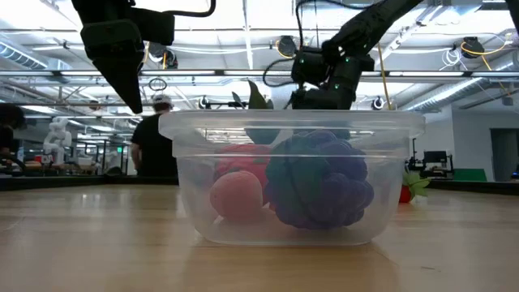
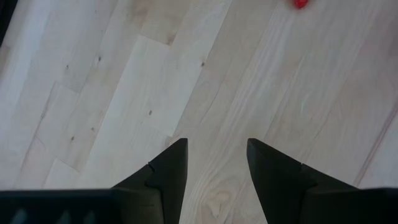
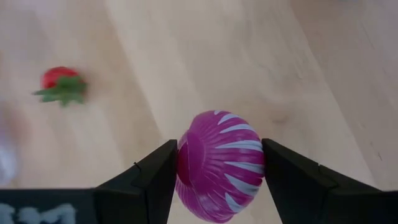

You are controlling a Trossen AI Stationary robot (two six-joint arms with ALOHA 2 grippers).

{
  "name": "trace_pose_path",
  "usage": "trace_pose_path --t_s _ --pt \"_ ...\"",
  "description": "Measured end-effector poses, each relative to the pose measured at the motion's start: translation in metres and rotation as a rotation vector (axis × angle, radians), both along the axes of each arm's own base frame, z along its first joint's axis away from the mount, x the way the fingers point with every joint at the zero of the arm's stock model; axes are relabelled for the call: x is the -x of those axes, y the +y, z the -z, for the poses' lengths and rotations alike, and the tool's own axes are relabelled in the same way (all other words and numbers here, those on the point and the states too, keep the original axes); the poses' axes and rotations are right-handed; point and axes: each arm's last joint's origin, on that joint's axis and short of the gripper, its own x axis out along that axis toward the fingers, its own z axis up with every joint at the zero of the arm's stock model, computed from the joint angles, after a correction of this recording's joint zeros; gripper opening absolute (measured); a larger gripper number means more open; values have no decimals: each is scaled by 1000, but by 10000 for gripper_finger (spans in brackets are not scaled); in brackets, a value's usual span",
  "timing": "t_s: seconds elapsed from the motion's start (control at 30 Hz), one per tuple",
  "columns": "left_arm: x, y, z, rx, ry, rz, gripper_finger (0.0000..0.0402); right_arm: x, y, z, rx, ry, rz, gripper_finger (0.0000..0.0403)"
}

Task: Pick and placing Produce into tupperware
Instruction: Put the violet onion into the transparent container

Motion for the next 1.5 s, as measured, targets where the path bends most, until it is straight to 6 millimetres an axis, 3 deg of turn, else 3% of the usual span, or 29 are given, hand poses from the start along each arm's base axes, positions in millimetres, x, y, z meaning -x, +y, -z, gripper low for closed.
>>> trace_pose_path --t_s 0.33,0.73,1.13,1.33,1.5 --pt "0 0 0 0 -2 0 170 -6 55 -32 31 -94 -163 208" --pt "0 0 0 -3 -7 -2 170 -17 137 -40 10 -145 -370 208" --pt "-1 0 0 -3 -7 -2 170 -33 190 -94 76 -344 -501 208" --pt "-1 0 0 -3 -7 -2 170 -33 211 -99 112 -384 -539 208" --pt "-1 0 0 -3 -7 -1 170 -46 227 -96 121 -354 -600 208"
